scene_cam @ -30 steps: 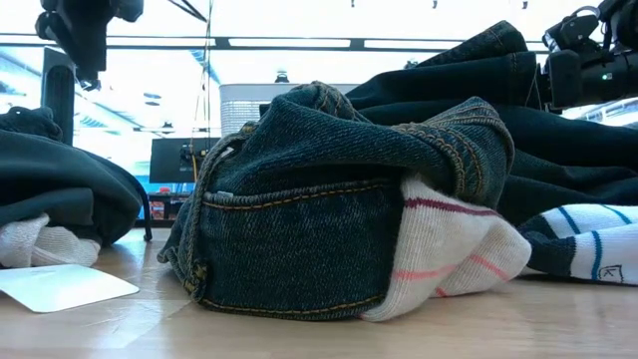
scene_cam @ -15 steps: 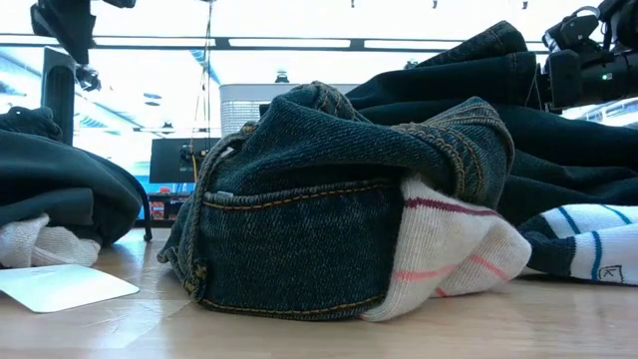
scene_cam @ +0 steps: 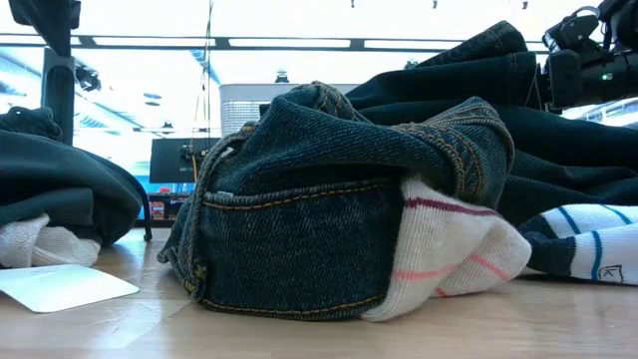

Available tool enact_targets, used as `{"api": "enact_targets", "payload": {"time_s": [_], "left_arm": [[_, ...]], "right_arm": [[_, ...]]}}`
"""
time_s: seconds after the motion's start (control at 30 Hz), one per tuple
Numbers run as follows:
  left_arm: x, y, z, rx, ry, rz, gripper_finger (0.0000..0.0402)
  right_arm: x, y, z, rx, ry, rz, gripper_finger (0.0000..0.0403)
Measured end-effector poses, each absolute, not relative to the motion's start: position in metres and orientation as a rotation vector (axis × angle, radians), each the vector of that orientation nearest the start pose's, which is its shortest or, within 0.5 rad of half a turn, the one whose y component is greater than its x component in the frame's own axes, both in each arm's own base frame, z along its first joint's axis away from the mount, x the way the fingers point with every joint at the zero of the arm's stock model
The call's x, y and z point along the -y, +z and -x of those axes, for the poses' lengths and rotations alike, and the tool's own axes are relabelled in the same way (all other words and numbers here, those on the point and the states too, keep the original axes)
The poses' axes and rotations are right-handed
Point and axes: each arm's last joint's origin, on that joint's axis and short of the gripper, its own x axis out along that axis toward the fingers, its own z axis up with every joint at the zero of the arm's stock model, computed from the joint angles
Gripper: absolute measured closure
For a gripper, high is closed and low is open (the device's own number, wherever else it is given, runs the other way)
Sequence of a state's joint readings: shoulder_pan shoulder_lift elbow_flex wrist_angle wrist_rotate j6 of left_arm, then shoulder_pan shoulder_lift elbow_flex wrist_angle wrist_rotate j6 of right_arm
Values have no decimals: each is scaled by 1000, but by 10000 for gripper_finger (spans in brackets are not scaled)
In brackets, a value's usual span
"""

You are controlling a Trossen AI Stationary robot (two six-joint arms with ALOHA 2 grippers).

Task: Sort clothes
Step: Put the black shorts into the white laundry bin

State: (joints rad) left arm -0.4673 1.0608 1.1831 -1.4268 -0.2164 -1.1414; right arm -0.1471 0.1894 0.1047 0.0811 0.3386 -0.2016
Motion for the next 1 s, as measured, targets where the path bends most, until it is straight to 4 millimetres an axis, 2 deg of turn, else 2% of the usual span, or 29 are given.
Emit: {"api": "enact_targets", "payload": {"time_s": [0.43, 0.7, 1.0], "left_arm": [[89, 315, -154, -1193, 557, 563, 254], [94, 287, -158, -1265, 586, 553, 254], [93, 269, -155, -1330, 579, 514, 254]], "right_arm": [[25, 192, -102, -53, -484, 198, 158], [25, 192, -102, -53, -484, 198, 158], [25, 192, -102, -53, -484, 198, 158]]}}
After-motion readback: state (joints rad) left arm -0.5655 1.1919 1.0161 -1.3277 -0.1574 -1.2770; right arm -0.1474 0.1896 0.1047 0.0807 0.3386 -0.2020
